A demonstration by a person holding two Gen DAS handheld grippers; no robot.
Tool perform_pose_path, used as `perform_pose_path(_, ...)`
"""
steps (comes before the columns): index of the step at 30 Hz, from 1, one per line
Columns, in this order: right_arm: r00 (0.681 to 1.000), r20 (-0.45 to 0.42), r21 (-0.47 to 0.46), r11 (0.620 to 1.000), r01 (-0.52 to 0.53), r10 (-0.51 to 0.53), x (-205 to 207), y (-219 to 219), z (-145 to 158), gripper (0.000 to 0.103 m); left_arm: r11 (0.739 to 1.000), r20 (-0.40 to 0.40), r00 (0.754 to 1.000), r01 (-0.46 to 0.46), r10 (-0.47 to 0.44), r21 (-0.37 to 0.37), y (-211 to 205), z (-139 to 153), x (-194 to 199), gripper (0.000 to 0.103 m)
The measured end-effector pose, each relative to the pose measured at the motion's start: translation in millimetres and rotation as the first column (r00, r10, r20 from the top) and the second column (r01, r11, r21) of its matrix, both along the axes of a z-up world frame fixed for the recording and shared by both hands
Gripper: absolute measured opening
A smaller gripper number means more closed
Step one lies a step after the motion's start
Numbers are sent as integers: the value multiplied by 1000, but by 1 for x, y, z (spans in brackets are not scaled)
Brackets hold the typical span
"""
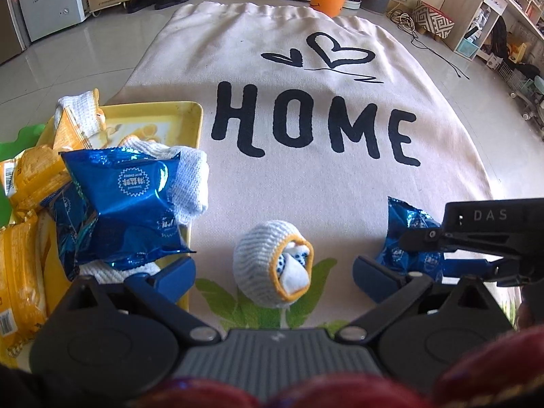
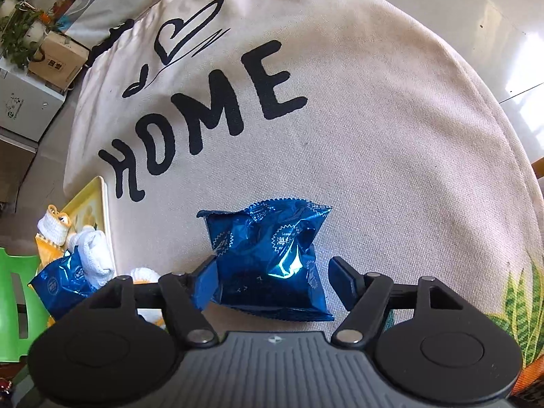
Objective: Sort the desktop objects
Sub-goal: 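Close the left tool on a white glove while the right tool holds the blue pack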
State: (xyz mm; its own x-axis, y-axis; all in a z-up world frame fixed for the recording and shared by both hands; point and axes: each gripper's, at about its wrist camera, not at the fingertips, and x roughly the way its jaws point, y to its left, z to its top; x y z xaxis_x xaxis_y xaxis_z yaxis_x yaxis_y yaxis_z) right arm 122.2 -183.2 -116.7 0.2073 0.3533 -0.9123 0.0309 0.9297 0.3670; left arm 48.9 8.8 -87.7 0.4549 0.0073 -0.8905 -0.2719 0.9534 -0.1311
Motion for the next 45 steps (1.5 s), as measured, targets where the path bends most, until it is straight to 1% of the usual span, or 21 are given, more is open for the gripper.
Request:
perform_pose_path(3, 1000, -18, 15, 1000, 0, 0, 2, 3, -3, 70, 1000, -15, 1000, -15, 15, -1, 0, -5, 4, 102)
perform_pose_path(6, 1000, -7, 5, 1000, -21, 21, 2, 8, -1, 70, 1000, -29, 999, -26, 26, -8, 0, -9, 7, 102)
perform_pose_path(11, 999, 8, -50, 997, -52, 53, 1, 13, -3, 72, 999, -51, 998, -49, 48, -9, 0, -17, 13, 102)
perform_pose_path(14, 997, 29, -97, 993, -69, 72, -1, 12, 0, 71, 999, -58, 997, -45, 45, -11, -1, -22, 15, 102)
perform_pose_path(17, 995, 58, -142, 988, -68, 77, -2, 11, 5, 71, 999, -65, 997, -40, 39, -15, -4, -28, 17, 102)
perform_pose_path(19, 996, 60, -153, 986, -63, 73, -2, 9, 7, 71, 999, -72, 997, -41, 40, -11, -4, -33, 19, 102)
perform_pose_path(21, 997, 47, -138, 989, -50, 57, 0, 5, 7, 71, 999, -81, 996, -47, 47, -5, -3, -37, 20, 102)
perform_pose_path(24, 999, 25, -116, 993, -31, 34, 1, 1, 4, 71, 998, -91, 994, -66, 64, -17, 1, -42, 22, 102)
perform_pose_path(30, 1000, 2, -106, 994, -14, 14, 3, 1, 0, 73, 996, -112, 990, -92, 90, -18, 5, -50, 26, 102)
perform_pose_path(32, 1000, -2, -107, 994, -9, 9, 3, 0, -1, 76, 996, -109, 990, -89, 88, 2, 3, -51, 26, 102)
perform_pose_path(40, 1000, -14, -114, 993, -7, 6, 3, 1, -5, 78, 993, -119, 990, -63, 75, 101, -5, -56, 28, 103)
perform_pose_path(45, 1000, -22, -123, 992, -8, 5, 4, 2, -8, 80, 992, -114, 989, -78, 90, 102, -5, -57, 26, 103)
